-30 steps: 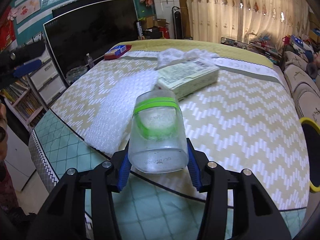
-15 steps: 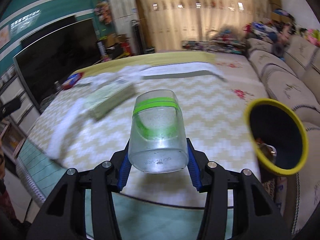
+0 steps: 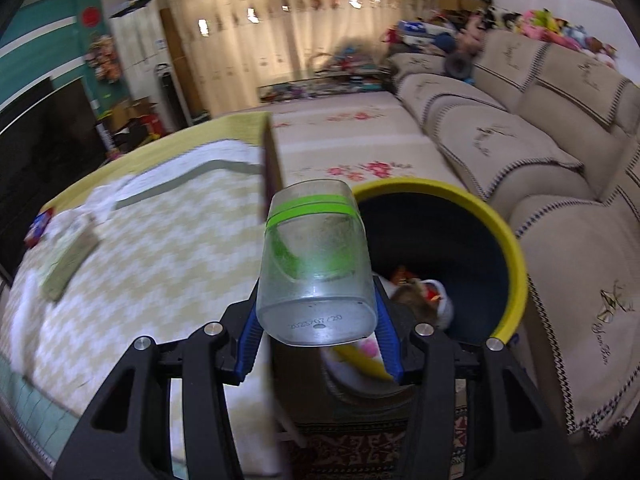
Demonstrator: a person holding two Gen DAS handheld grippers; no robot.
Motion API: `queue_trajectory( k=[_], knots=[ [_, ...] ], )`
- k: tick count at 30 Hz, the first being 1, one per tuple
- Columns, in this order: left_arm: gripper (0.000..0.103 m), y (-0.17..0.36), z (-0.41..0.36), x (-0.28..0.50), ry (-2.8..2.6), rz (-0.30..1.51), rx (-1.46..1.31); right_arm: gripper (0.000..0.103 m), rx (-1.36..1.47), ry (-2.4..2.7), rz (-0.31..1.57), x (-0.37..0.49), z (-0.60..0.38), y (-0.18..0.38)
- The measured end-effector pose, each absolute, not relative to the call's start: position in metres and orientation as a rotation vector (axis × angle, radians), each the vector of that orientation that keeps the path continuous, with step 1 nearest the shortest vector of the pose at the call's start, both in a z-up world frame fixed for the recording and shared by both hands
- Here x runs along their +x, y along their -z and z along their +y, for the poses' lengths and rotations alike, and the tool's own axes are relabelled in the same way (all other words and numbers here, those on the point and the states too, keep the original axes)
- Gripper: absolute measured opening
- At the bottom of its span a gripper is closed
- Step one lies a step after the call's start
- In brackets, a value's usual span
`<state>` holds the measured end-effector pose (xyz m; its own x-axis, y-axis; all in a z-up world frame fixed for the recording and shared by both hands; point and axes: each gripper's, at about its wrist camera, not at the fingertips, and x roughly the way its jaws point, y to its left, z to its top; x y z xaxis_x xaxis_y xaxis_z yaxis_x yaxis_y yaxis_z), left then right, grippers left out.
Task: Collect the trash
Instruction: 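Carry the plastic cup with the right tool into the bin and release, then grasp the white foam net sleeve with the left tool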
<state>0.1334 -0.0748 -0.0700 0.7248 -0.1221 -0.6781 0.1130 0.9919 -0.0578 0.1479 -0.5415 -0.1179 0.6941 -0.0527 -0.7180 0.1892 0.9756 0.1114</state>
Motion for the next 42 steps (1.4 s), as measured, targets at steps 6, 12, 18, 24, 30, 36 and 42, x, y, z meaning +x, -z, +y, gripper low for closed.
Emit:
queue_trajectory(
  k=[6,12,18,24,30,36,42],
  knots=[
    [0.098,0.076,-0.082,0.140,0.128,0.769,0.001,0.047,0.192,0.200,0.825,0.169,-0.569,0.137],
    [0.098,0.082,-0.087,0.146,0.129,0.786,0.009,0.049,0.200,0.243,0.845,0.182,-0.580,0.150],
    [0.098,0.088,-0.087,0.151,0.125,0.804,0.008,0.050,0.189,0.254,0.825,0.179,-0.581,0.144],
    [0.098,0.099,-0.084,0.155,0.102,0.830,0.015,0.051,0.183,0.251,0.813,0.172,-0.576,0.138],
    [0.098,0.115,-0.079,0.166,0.074,0.874,0.011,0.051,0.173,0.235,0.813,0.172,-0.571,0.135],
    [0.098,0.132,-0.078,0.175,0.058,0.918,0.023,0.051,0.164,0.220,0.819,0.173,-0.563,0.135],
    [0.092,0.144,-0.081,0.180,0.059,0.948,0.047,0.051,0.166,0.208,0.820,0.174,-0.561,0.135]
  ],
)
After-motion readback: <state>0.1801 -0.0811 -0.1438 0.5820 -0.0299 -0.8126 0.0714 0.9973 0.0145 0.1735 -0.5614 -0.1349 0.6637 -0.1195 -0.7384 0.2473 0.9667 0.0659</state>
